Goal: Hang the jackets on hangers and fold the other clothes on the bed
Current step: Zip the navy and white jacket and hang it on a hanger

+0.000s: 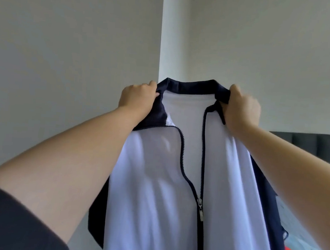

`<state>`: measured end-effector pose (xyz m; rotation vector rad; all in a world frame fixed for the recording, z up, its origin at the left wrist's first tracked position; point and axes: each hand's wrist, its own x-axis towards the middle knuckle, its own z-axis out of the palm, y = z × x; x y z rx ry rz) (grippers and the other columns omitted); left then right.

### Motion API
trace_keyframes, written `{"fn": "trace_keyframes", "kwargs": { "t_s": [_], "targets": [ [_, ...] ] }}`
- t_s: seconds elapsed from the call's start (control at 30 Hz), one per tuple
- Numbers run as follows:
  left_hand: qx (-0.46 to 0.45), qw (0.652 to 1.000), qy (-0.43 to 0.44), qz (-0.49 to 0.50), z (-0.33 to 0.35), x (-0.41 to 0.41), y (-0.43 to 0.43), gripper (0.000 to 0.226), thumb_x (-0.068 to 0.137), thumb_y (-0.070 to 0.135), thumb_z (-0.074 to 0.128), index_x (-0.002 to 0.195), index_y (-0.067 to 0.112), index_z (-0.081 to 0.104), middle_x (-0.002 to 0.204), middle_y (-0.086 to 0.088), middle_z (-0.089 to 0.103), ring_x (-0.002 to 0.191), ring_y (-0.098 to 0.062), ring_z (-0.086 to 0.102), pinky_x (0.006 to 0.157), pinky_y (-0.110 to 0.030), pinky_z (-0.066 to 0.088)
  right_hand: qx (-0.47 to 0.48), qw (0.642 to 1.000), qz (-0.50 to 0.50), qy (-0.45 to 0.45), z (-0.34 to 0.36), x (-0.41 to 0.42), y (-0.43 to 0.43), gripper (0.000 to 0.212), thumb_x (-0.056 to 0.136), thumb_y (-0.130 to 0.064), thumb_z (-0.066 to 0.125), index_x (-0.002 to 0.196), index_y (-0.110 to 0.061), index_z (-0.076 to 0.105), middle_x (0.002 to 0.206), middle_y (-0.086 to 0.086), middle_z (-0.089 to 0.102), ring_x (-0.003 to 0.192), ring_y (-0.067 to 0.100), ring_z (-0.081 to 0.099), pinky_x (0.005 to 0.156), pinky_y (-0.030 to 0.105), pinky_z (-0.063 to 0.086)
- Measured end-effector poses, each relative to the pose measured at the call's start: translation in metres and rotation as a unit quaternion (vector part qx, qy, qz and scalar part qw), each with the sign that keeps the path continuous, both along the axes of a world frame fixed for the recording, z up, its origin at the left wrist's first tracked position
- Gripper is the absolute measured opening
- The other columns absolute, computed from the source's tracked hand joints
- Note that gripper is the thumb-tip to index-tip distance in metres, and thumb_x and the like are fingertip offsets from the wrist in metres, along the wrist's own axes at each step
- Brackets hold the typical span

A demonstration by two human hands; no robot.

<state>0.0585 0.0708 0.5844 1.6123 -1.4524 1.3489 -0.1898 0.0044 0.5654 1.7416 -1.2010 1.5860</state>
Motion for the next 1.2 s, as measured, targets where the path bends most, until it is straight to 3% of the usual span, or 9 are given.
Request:
{"fn": "trace_keyframes", "kwargs": {
  "t_s": [0.17, 0.3, 0.43, 0.57, 0.73, 0.83, 0.97, 1.07, 1.2],
  "targets": [
    [0.258, 0.951, 0.17, 0.017, -0.118, -0.023, -0.083, 0.02, 0.092, 0.006, 0.04, 0.107, 0.01, 0.052, 0.105, -0.01, 0.06, 0.082, -0.026, 0.048, 0.067, -0.033, 0.036, 0.261, 0.952, -0.052, 0.148, -0.109, -0.024, -0.064, 0.038, 0.091, -0.045, 0.055, 0.087, -0.009, 0.045, 0.067, 0.002, 0.045, 0.063, 0.026, 0.045, 0.051, 0.032, 0.031],
    [0.388, 0.892, 0.228, 0.031, -0.216, -0.039, -0.141, 0.014, 0.086, 0.001, 0.046, 0.093, 0.012, 0.053, 0.1, -0.006, 0.057, 0.093, -0.027, 0.056, 0.07, -0.03, 0.04, 0.526, 0.839, 0.01, 0.14, -0.198, -0.033, -0.119, 0.043, 0.087, -0.037, 0.065, 0.102, 0.003, 0.06, 0.087, 0.011, 0.058, 0.079, 0.026, 0.054, 0.067, 0.03, 0.04],
    [0.476, 0.845, 0.238, 0.054, -0.288, -0.039, -0.18, 0.01, 0.083, 0.005, 0.051, 0.081, 0.013, 0.047, 0.083, 0.0, 0.048, 0.084, -0.023, 0.054, 0.066, -0.027, 0.04, 0.623, 0.761, -0.038, 0.179, -0.266, -0.036, -0.157, 0.042, 0.088, -0.03, 0.066, 0.117, -0.001, 0.057, 0.111, 0.014, 0.062, 0.09, 0.028, 0.055, 0.072, 0.029, 0.04],
    [0.468, 0.787, 0.402, 0.002, -0.322, -0.038, -0.223, 0.008, 0.084, 0.007, 0.055, 0.077, 0.007, 0.052, 0.083, -0.007, 0.058, 0.07, -0.024, 0.057, 0.059, -0.028, 0.044, 0.579, 0.802, -0.063, 0.136, -0.301, -0.032, -0.2, 0.028, 0.087, -0.022, 0.063, 0.1, 0.002, 0.062, 0.083, 0.011, 0.055, 0.075, 0.027, 0.051, 0.062, 0.03, 0.039],
    [0.225, 0.714, 0.63, -0.206, -0.317, -0.046, -0.275, 0.022, 0.092, 0.021, 0.052, 0.074, 0.009, 0.054, 0.068, -0.01, 0.065, 0.069, -0.028, 0.07, 0.068, -0.032, 0.056, 0.456, 0.879, -0.016, -0.139, -0.287, -0.021, -0.251, 0.022, 0.086, -0.024, 0.066, 0.089, -0.003, 0.065, 0.078, 0.011, 0.06, 0.084, 0.031, 0.065, 0.066, 0.032, 0.046],
    [0.238, 0.736, 0.583, -0.248, -0.34, -0.055, -0.281, 0.009, 0.09, 0.019, 0.052, 0.094, 0.012, 0.054, 0.102, -0.008, 0.063, 0.096, -0.026, 0.062, 0.075, -0.03, 0.047, 0.445, 0.887, 0.007, -0.123, -0.31, -0.011, -0.253, 0.032, 0.088, -0.017, 0.062, 0.117, -0.004, 0.059, 0.108, 0.014, 0.061, 0.103, 0.032, 0.06, 0.073, 0.03, 0.044],
    [0.383, 0.679, 0.532, -0.333, -0.437, -0.059, -0.248, 0.069, 0.087, 0.005, 0.053, 0.148, 0.019, 0.024, 0.151, -0.003, 0.031, 0.132, -0.02, 0.039, 0.108, -0.033, 0.035, 0.489, 0.869, 0.045, -0.059, -0.409, 0.005, -0.208, 0.059, 0.089, -0.007, 0.052, 0.143, -0.008, 0.029, 0.146, 0.013, 0.031, 0.129, 0.031, 0.037, 0.101, 0.038, 0.037],
    [0.523, 0.686, 0.453, -0.224, -0.54, -0.059, -0.202, 0.07, 0.095, 0.017, 0.049, 0.153, 0.02, 0.008, 0.16, -0.004, 0.008, 0.144, -0.023, 0.016, 0.113, -0.031, 0.022, 0.557, 0.829, 0.038, 0.023, -0.513, 0.016, -0.146, 0.059, 0.089, -0.006, 0.045, 0.145, -0.007, 0.026, 0.151, 0.013, 0.025, 0.138, 0.031, 0.023, 0.112, 0.036, 0.023],
    [0.654, 0.69, 0.302, -0.069, -0.64, -0.049, -0.136, 0.061, 0.101, 0.039, 0.03, 0.153, 0.022, 0.003, 0.161, -0.001, -0.006, 0.147, -0.025, -0.007, 0.117, -0.048, 0.011, 0.636, 0.756, -0.028, 0.149, -0.622, 0.028, -0.085, 0.062, 0.098, -0.037, 0.03, 0.152, -0.018, 0.007, 0.161, 0.005, 0.003, 0.147, 0.022, 0.0, 0.118, 0.046, 0.003]
  ]
}}
